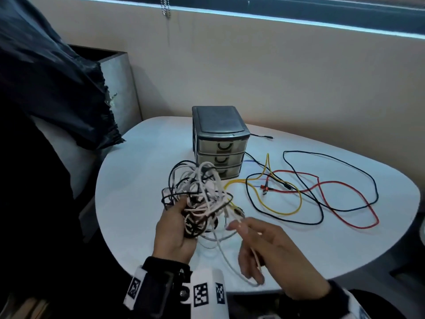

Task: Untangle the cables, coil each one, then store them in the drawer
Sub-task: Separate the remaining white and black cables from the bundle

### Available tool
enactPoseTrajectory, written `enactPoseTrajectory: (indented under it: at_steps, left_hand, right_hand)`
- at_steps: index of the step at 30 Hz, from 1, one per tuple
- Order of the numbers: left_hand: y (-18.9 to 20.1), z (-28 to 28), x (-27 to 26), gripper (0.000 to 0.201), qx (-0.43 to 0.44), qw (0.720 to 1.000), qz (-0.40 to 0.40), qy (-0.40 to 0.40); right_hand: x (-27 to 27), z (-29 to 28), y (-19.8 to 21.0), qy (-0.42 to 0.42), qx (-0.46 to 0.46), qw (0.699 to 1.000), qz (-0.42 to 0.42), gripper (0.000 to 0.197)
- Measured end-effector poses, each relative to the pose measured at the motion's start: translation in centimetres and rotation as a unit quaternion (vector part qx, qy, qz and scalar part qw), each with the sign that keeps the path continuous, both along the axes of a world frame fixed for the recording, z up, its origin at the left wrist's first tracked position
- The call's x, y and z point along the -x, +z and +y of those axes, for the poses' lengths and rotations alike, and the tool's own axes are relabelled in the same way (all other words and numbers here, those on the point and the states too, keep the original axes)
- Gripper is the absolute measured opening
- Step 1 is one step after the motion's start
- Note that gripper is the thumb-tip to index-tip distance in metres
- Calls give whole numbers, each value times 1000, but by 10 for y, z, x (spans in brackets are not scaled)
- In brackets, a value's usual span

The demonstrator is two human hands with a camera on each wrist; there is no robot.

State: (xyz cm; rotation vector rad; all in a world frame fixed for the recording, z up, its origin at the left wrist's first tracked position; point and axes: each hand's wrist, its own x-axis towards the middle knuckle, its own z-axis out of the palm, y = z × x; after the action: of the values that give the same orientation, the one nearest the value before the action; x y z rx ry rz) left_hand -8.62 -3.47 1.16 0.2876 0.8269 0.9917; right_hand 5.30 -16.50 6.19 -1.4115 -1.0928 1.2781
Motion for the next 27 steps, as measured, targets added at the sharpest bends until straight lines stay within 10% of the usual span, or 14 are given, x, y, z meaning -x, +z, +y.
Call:
enactPoseTrajectory:
  at_steps: [12, 15, 21, 24, 27]
  left_hand:
    - [11, 21, 36, 25, 24, 993, -18, 113]
    - [10, 21, 38, 25, 28, 993, -35, 109]
    - [28, 13, 33, 27, -5, 992, -57, 109]
    - [37, 8, 31, 24, -30, 990, -64, 122]
    - [43, 7, 28, 23, -39, 986, -72, 142]
  right_hand:
    - [-36, -13, 9, -285, -146, 934, 160, 29]
    - [-41, -4, -8, -270, -49, 961, 42, 10]
    - [-32, 11, -35, -194, 9, 969, -154, 33]
    - [-18, 12, -44, -182, 12, 890, -418, 37]
    - [9, 12, -45, -168, -126, 852, -480, 46]
